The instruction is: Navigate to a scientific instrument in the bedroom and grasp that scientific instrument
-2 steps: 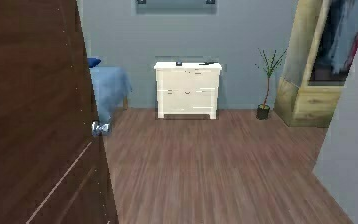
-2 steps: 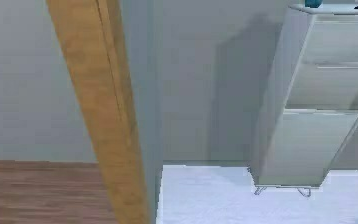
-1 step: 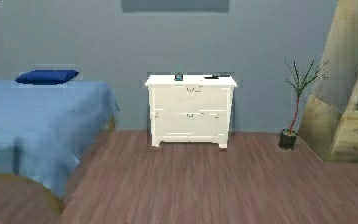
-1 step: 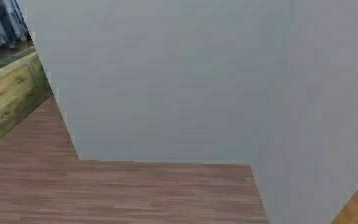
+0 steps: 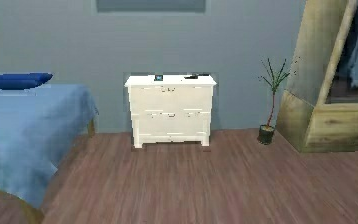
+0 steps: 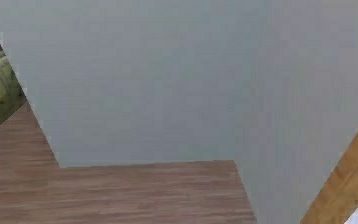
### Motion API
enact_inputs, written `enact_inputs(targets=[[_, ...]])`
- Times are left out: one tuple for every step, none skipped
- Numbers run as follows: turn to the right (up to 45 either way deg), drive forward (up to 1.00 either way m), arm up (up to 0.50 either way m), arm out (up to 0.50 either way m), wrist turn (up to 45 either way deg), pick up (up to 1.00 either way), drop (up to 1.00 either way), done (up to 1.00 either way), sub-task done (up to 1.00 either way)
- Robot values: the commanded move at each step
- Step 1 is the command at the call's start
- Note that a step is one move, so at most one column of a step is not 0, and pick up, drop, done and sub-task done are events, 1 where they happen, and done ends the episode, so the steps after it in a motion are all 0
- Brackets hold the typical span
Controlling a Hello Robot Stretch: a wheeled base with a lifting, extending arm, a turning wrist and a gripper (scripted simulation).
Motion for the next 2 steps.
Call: enact_inputs(targets=[[0.0,1.00,0.00,0.00,0.0,0.00,0.00,0.00,0.00],[0.0,0.40,0.00,0.00,0.0,0.00,0.00,0.00,0.00]])
